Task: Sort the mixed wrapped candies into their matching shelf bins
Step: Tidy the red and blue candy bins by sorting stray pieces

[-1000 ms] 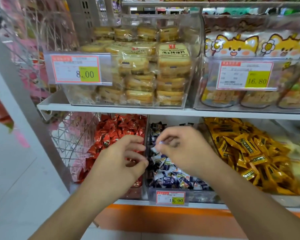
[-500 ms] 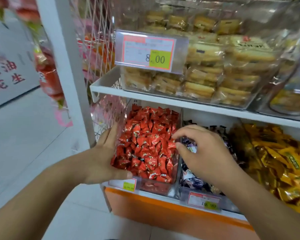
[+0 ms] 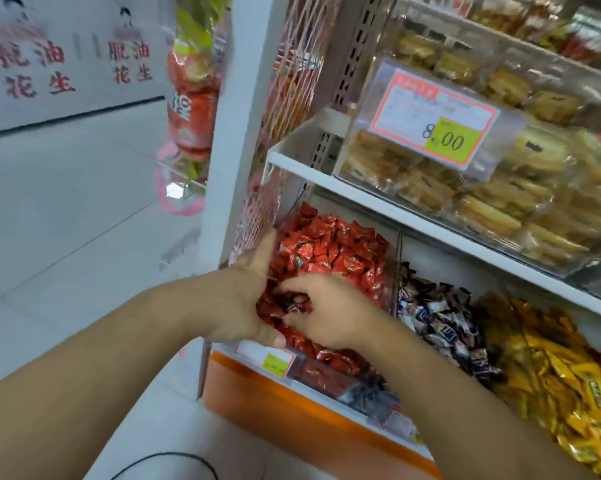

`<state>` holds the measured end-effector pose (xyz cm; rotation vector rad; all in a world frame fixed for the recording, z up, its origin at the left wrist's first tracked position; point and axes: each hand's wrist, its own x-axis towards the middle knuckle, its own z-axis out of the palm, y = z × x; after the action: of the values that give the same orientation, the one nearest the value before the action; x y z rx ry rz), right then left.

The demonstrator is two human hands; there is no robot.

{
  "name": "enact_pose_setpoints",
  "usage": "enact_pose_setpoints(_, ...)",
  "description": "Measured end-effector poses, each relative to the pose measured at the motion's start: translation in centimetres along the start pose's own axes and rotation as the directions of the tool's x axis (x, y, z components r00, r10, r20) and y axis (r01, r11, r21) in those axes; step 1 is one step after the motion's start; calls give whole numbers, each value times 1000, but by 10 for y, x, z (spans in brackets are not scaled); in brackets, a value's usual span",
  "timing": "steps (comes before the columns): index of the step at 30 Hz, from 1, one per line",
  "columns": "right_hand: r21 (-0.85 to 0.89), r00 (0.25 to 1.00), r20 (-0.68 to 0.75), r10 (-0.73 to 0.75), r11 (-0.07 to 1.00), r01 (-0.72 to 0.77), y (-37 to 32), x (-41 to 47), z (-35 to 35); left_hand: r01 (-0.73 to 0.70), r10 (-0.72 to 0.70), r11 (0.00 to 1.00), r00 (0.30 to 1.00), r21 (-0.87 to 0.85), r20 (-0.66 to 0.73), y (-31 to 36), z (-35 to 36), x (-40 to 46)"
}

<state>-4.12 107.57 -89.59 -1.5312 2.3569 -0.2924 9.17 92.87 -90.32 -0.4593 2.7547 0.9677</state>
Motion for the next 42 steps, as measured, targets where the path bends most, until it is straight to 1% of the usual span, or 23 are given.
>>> enact_pose_setpoints(4,-179,998,-9,68,982,-68,12,7,-11,6,-6,1000,1000,-5,10,4,-2,-2)
enact_pose_setpoints(7,-215,996,-29,90,972,-94,20,12,-11,18,-18,1000,1000,3,12,6,-3,-1)
enact_pose_setpoints(11,-189,996,-41,74,979,-81,21,11,-9,32,-32,999,999,5,27,7,-4,-3)
enact_pose_setpoints(15,-204,987,-154,-46,979,14,12,5,-3,33,-34,998,999,46,14,9,-4,-3)
enact_pose_setpoints(17,-119,981,-181,-66,992,45,5,3,3,41,-42,997,999,68,13,11,-3,-3)
enact_pose_setpoints(19,7,987,-157,-22,1000,24,-2,1,6,42,-43,997,999,70,14,11,-4,-3)
enact_pose_setpoints(20,24,991,-137,-6,1000,10,-3,0,9,40,-41,997,999,71,14,11,-4,-4)
enact_pose_setpoints(22,-20,995,-101,25,999,-27,4,2,13,42,-43,997,999,66,15,12,-4,-4)
enact_pose_setpoints(26,-52,986,-63,152,986,-156,18,6,10,43,-44,998,999,40,28,12,-5,-5)
enact_pose_setpoints(30,-99,984,-17,178,979,-178,16,7,6,46,-48,998,998,45,35,13,-6,-5)
enact_pose_setpoints(34,-124,985,-60,164,977,-171,15,10,8,46,-47,998,998,42,33,13,-6,-6)
enact_pose_setpoints(37,-206,985,-115,132,966,-154,12,7,7,47,-49,998,998,47,32,13,-5,-6)
enact_pose_setpoints(40,-283,981,-133,138,944,-171,13,3,4,50,-51,998,998,46,33,14,-5,-6)
enact_pose_setpoints(42,-257,979,-123,161,948,-188,17,2,1,49,-50,998,998,37,31,13,-6,-6)
